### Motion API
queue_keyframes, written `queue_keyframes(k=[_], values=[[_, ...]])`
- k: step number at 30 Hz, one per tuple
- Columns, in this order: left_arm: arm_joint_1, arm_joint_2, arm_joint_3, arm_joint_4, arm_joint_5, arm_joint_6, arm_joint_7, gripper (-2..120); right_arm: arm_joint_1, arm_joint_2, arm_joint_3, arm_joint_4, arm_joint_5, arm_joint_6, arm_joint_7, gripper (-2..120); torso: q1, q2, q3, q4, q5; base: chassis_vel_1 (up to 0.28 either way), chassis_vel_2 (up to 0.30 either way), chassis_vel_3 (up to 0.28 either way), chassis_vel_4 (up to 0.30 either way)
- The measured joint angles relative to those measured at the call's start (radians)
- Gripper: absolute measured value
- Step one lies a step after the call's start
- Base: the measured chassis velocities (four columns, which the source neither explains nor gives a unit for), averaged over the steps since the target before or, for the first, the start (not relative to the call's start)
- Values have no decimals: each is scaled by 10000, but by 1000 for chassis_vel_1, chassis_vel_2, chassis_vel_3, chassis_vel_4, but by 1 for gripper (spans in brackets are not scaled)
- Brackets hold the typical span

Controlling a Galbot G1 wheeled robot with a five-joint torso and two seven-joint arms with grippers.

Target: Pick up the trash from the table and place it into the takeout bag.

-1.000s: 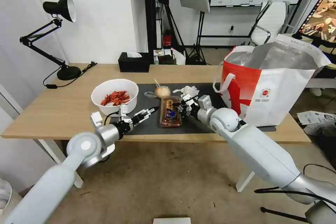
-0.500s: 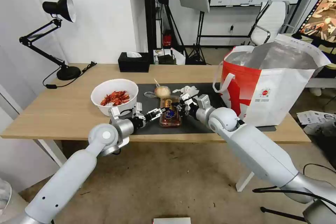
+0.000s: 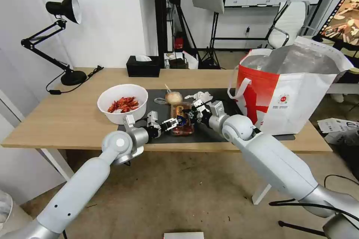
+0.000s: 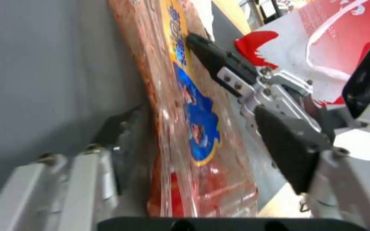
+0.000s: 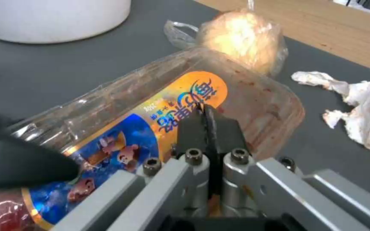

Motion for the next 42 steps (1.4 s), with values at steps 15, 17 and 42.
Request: queue_keyframes(k=[15,17,42], values=[[12,-28,16,88,10,-113,-63,11,-157,52,91,56,104,83,99,0,0,0,0,0,-1,0,0,0,0],[95,-18,-61,11,23,-207,-59,1,-341,123,244,136,889,678,522,0,1,0,0,0,-1,0,0,0,0],[-5712,-380,2906,361,3079,-2722,1589,0,-6263,394,3686,4251,-186,3396,3720,73,0,1,1,-3,5,0,0,0,0]])
